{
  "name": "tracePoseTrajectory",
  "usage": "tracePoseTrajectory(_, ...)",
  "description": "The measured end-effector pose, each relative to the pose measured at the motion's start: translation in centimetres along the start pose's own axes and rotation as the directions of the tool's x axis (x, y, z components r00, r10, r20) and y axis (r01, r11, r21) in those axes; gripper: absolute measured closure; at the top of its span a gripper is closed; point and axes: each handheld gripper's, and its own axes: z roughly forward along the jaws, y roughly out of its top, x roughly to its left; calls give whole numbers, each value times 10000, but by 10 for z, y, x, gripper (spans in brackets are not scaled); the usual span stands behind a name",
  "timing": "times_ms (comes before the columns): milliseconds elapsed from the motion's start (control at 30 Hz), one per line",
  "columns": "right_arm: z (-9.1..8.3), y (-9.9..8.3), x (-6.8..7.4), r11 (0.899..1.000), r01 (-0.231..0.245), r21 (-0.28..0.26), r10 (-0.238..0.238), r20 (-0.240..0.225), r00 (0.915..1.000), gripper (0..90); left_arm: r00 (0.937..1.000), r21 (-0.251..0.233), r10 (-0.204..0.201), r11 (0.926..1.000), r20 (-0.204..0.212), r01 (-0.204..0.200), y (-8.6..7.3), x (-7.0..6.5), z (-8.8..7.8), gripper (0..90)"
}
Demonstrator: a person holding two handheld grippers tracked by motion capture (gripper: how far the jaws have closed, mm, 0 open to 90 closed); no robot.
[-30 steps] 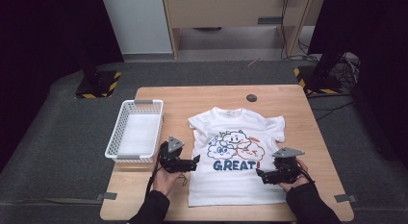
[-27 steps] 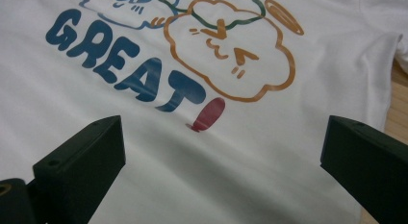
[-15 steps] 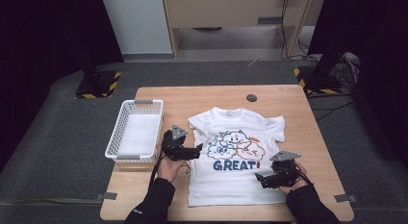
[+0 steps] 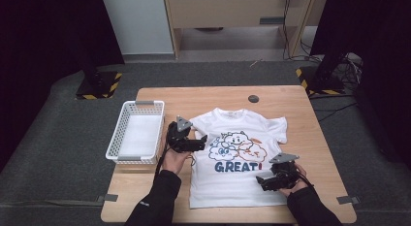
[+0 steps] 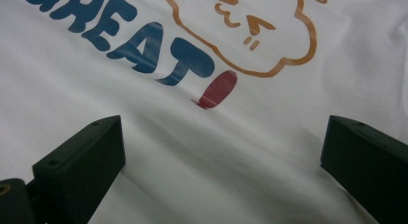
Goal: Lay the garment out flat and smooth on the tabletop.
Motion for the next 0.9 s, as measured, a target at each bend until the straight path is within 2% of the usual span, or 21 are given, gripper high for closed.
tracePoseTrajectory(500, 1, 1, 1, 10000, 15, 34, -15, -9, 10000, 20, 9995, -216, -193, 9996, -252, 187, 26, 5, 17, 104)
tracePoseTrajectory(700, 3, 1, 3, 9999, 86, 106, -86, -49, 10000, 22, 9977, -240, -488, 9986, -471, 477, 26, 11, 31, 133)
tracePoseTrajectory(900, 4, 2, 4, 9999, 86, 116, -86, -40, 10000, 22, 9948, -59, -774, 9970, -658, 772, 21, 18, 46, 157)
